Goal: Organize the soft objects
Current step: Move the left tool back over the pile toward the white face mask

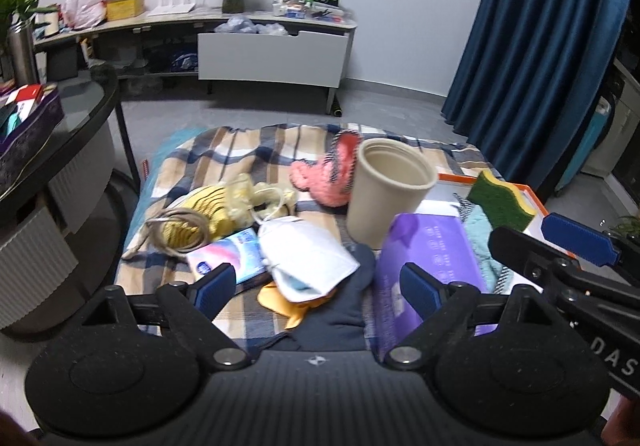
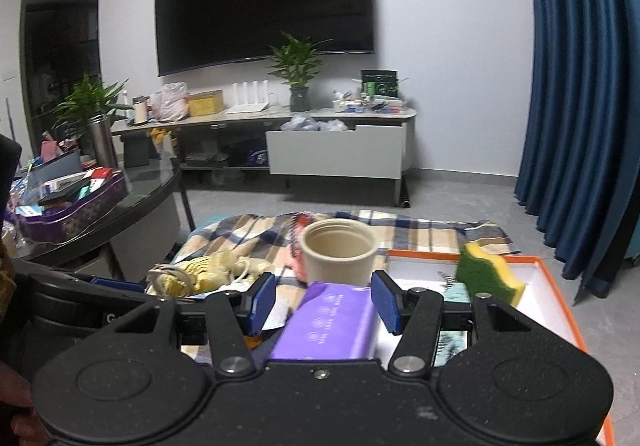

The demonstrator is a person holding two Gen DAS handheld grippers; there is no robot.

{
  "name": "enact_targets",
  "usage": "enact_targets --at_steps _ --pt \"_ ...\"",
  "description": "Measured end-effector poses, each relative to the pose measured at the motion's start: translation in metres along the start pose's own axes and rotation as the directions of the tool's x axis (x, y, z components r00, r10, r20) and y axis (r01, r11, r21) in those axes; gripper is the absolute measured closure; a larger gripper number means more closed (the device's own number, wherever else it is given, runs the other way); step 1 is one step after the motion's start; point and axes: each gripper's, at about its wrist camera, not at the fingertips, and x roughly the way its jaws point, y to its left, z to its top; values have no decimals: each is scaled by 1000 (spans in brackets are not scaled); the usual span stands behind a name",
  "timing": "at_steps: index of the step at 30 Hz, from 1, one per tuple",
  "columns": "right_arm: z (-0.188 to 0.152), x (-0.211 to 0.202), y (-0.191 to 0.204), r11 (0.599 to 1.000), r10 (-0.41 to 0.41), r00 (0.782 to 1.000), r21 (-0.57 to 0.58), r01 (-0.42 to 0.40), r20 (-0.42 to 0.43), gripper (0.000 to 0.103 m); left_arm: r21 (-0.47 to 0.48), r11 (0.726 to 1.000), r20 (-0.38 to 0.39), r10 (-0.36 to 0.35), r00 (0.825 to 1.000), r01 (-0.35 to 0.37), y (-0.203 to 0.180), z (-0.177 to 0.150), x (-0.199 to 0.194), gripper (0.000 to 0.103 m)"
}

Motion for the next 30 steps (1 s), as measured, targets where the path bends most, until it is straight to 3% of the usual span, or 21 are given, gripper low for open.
enact_targets --at_steps 5,12,18,23,30 --pt "-7 -1 4 1000 30 1000 -3 -30 -6 37 -27 999 -10 47 999 -47 26 -10 4 9" --pt "-12 2 7 999 54 998 6 -54 -18 37 -107 985 -87 125 988 -134 75 -30 19 9" --pt "-15 -1 13 996 87 996 -15 -87 -16 37 -125 978 -126 154 980 -170 92 -36 31 9" --pt "-19 -4 12 995 95 995 -19 -95 -20 36 -123 981 -149 131 980 -149 95 -42 43 9" --pt "-19 -8 7 996 85 996 -5 -85 -15 36 -60 998 -152 10 988 -19 72 -50 51 9"
